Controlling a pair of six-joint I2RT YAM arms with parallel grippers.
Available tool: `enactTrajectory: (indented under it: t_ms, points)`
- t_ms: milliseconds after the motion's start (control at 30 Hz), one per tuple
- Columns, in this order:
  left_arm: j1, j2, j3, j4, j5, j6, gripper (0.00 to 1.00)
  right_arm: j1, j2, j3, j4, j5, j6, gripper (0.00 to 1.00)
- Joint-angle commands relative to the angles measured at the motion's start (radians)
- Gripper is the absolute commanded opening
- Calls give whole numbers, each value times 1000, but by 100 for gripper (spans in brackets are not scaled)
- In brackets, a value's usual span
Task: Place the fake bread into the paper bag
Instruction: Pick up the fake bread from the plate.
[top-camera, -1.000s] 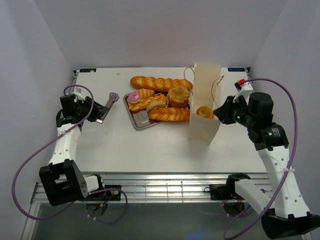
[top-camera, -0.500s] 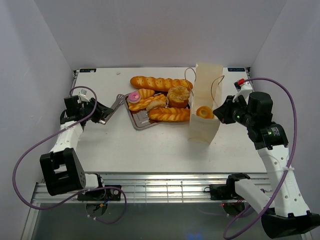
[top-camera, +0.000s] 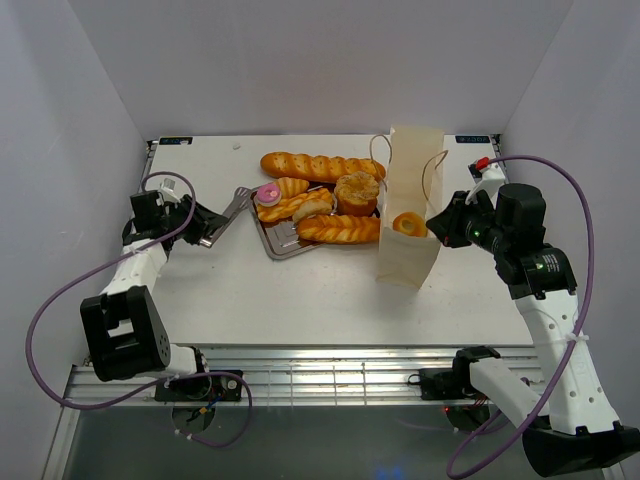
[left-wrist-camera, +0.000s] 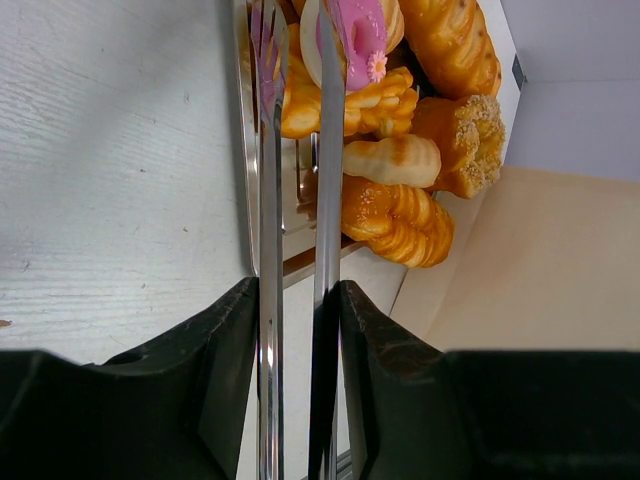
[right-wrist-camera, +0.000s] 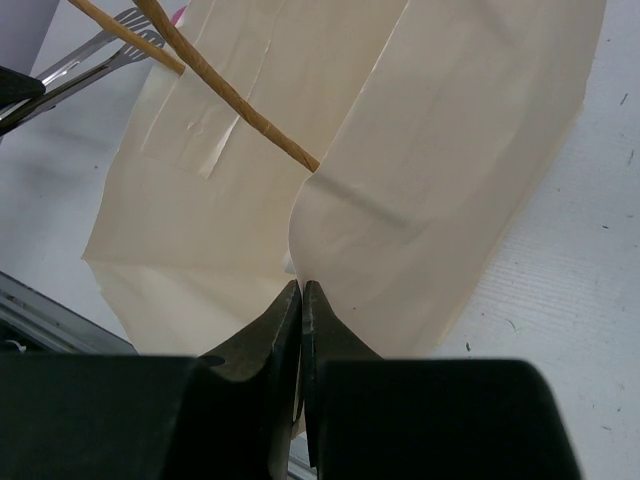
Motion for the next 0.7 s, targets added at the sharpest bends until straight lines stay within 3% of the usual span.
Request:
enactTrajectory:
  t_ms: [0,667]
  points:
    - [0,4,19,33,36,19,47,3,9,29,-45,8,0,8]
    - [-15,61,55,75,49,14,49,3,19,40,-43,0,8,8]
